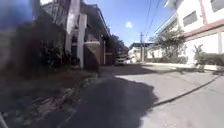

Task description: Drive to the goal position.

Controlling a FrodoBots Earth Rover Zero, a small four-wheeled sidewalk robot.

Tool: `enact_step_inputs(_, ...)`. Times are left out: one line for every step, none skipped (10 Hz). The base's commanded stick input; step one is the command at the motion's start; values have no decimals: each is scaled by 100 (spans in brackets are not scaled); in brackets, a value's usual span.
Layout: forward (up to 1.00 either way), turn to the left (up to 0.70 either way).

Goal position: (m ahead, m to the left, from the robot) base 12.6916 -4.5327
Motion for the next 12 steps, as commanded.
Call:
enact_step_inputs(70,-2)
enact_step_inputs(70,-2)
enact_step_inputs(70,-2)
enact_step_inputs(70,-8)
enact_step_inputs(70,-30)
enact_step_inputs(70,-35)
enact_step_inputs(70,-35)
enact_step_inputs(70,-35)
enact_step_inputs(70,-34)
enact_step_inputs(70,-24)
enact_step_inputs(70,-1)
enact_step_inputs(70,0)
